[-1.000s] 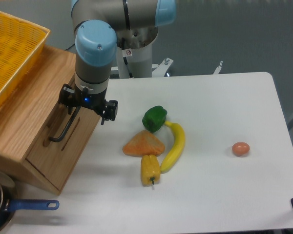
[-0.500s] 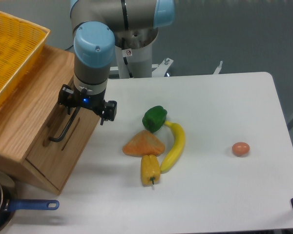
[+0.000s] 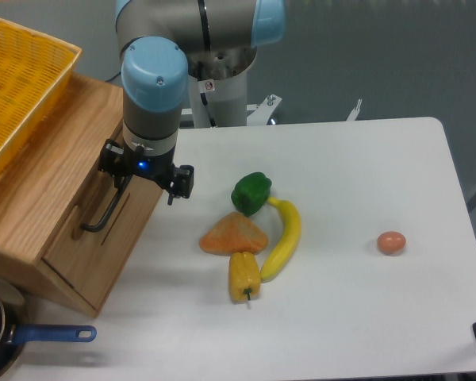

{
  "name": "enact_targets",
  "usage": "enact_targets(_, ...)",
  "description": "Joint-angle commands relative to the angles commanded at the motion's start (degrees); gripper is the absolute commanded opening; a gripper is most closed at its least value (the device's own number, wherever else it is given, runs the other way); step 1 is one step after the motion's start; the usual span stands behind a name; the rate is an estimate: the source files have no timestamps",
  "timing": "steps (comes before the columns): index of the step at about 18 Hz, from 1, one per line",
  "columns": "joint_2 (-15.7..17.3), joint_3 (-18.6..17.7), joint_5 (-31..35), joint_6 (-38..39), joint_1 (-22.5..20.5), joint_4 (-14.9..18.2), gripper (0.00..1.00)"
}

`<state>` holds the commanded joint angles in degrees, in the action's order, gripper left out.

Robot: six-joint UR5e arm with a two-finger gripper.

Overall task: Slide the top drawer open
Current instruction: 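Pull the handle outward, sliding the drawer out of the cabinet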

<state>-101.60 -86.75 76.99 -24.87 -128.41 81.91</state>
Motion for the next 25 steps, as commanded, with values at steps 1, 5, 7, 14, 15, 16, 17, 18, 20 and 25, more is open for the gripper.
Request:
enact_targets(1, -0.09, 0.0, 0.35, -0.09, 0.0, 0.0, 1.0)
enact_targets(5, -0.27, 0.17, 1.49, -0.09, -0.17, 0.09, 1.0)
enact_targets(7, -0.44, 0.53, 1.49, -0.17, -0.88, 0.09, 1.0)
enact_targets(14, -0.35, 1.05, 1.5, -1.23, -2.81, 0.09, 1.0)
enact_targets(15, -0.35, 1.14, 1.5, -1.67, -3.07, 0.09, 1.0)
enact_targets(16, -0.27, 1.06, 1.5, -2.02, -3.25, 0.09, 1.0)
enact_targets(17, -0.27, 1.14, 1.5, -2.2, -3.69, 0.09, 1.0)
enact_targets(18, -0.18, 1.06, 1.58, -2.37, -3.95, 0.0, 1.0)
enact_targets(20, -0.27, 1.14, 1.93, -2.37, -4.22, -0.09, 1.0)
enact_targets(25, -0.27, 1.49, 3.69, -2.37, -4.83, 0.0, 1.0)
